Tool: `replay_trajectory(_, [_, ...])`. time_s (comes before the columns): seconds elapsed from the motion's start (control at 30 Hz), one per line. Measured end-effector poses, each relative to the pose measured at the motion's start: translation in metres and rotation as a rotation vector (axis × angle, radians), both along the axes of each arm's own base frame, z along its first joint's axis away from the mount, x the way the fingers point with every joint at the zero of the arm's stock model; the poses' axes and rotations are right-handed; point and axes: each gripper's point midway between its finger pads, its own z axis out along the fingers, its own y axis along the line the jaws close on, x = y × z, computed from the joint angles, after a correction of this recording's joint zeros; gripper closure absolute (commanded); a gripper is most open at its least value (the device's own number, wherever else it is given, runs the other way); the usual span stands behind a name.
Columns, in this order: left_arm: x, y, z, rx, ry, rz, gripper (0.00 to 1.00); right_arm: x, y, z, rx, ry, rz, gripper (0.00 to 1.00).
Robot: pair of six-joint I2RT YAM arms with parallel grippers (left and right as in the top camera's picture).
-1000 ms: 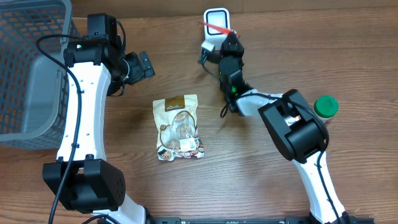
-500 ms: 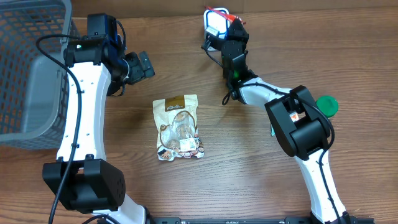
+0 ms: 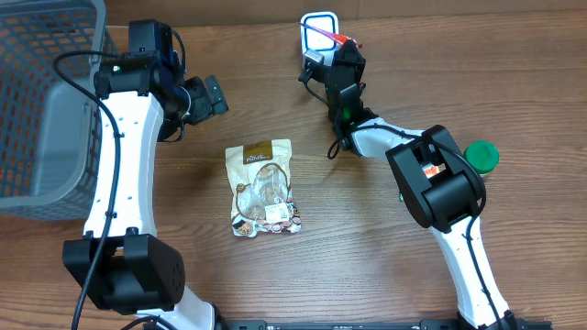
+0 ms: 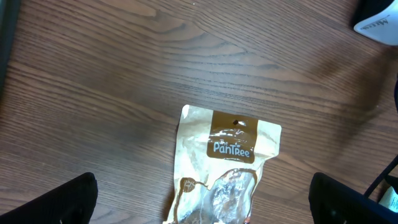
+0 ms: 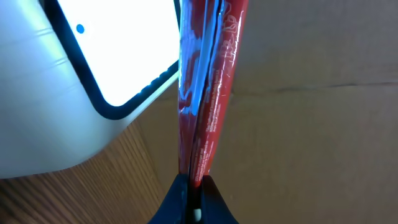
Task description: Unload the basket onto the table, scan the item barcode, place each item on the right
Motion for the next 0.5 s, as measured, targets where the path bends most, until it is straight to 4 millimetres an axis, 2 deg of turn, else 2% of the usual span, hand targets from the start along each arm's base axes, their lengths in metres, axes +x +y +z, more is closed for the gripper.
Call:
replay_trajectory(0.37, [0.0, 0.0, 0.0, 0.0, 0.0, 0.0, 0.0, -0.0007, -0.0038, -0.0007, -0.005, 0.003, -0.022, 0.96])
replay_trajectory(0.5, [0.0, 0.0, 0.0, 0.0, 0.0, 0.0, 0.0, -0.0022, -0.0051, -0.0093, -0.026, 0.039, -0.025, 0.96])
